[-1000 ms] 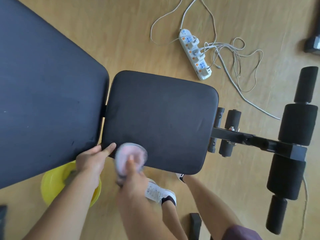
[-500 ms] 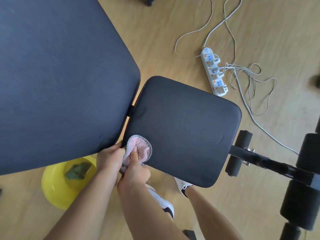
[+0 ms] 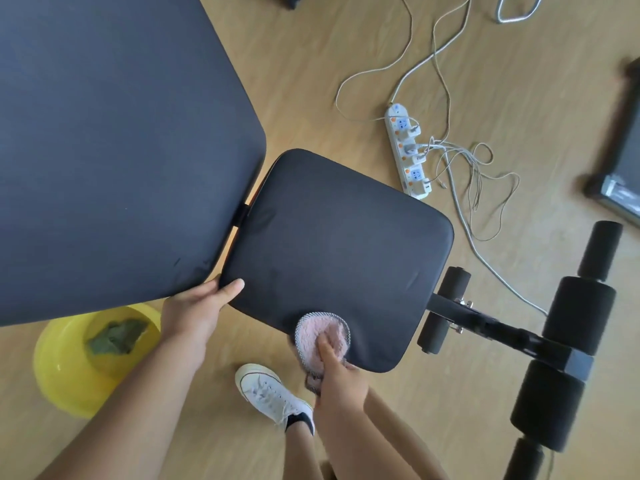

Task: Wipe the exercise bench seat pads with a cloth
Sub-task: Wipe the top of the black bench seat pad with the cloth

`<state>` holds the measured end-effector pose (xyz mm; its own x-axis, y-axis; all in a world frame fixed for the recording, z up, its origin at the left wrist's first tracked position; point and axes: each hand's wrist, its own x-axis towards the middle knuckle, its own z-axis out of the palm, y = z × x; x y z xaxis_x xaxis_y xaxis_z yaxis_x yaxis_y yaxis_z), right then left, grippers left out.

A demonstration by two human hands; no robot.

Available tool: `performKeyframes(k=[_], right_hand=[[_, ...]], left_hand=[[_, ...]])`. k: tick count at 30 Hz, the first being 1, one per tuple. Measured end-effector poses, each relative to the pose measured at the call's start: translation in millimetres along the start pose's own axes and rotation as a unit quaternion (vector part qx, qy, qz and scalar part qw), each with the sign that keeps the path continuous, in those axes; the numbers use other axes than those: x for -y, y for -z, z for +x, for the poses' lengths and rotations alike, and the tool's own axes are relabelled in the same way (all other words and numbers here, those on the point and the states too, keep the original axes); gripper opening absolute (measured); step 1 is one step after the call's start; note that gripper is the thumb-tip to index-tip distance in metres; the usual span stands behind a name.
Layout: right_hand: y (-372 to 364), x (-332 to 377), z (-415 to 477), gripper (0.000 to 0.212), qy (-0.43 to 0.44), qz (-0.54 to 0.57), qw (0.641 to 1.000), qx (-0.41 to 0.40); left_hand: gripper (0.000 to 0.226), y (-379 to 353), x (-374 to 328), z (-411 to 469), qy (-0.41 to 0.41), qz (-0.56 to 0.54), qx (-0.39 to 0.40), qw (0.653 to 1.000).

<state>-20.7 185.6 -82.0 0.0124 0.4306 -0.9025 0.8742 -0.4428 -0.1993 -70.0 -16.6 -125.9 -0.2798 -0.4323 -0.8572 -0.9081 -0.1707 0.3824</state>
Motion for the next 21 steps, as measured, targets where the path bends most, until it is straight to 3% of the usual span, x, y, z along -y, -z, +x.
performKeyframes(k=[4, 7, 8, 11, 14, 15, 16, 18, 19, 20, 21], right_hand=[[82.1, 53.2, 1.8, 0.046, 0.079, -0.103, 0.985, -0.117], [87.1, 123.2, 13.7, 0.02, 0.244, -0.159, 0.934, -0.208], [76.1, 144.1, 20.1, 0.019, 0.332, -0.173, 0.901, -0.221], [21.4, 168.4, 34.5, 0.012, 0.528, -0.291, 0.783, -0.152], [-38.3, 130.7, 33.2, 0.056, 0.595, -0.357, 0.711, -0.111], [-50.6, 109.4, 26.7, 0.061, 0.629, -0.379, 0.677, -0.048], [-57.2, 84.5, 18.8, 0.062, 0.671, -0.42, 0.609, 0.047], [-50.7, 56.9, 14.6, 0.06, 0.717, -0.512, 0.417, 0.224], [-47.7, 67.2, 18.8, 0.06, 0.722, -0.53, 0.345, 0.283], [-49.5, 87.4, 24.4, 0.058, 0.721, -0.527, 0.322, 0.314], [-58.7, 108.2, 26.4, 0.055, 0.715, -0.52, 0.351, 0.308]], left_hand=[[0.06, 0.3, 1.2, 4.5, 0.005, -0.006, 0.004, 1.0], [0.068, 0.5, 3.0, 5.4, 0.007, -0.023, -0.007, 1.0], [0.068, 0.5, 3.0, 5.2, 0.008, -0.028, -0.008, 1.0], [0.069, -0.6, 4.6, 3.0, 0.007, -0.038, -0.008, 0.999], [0.064, -2.8, 2.5, 1.3, -0.001, -0.027, -0.028, 0.999], [0.063, -4.0, 1.8, 1.5, -0.006, -0.03, -0.025, 0.999], [0.063, -5.0, 2.3, 2.1, -0.008, -0.04, -0.022, 0.999], [0.064, -5.2, 0.7, 2.6, -0.008, -0.064, -0.031, 0.997], [0.064, -5.7, -0.6, 1.9, -0.015, -0.063, -0.031, 0.997], [0.064, -6.9, -0.4, 0.7, -0.022, -0.051, -0.033, 0.998], [0.063, -7.6, 0.0, -0.7, -0.029, -0.037, -0.036, 0.998]])
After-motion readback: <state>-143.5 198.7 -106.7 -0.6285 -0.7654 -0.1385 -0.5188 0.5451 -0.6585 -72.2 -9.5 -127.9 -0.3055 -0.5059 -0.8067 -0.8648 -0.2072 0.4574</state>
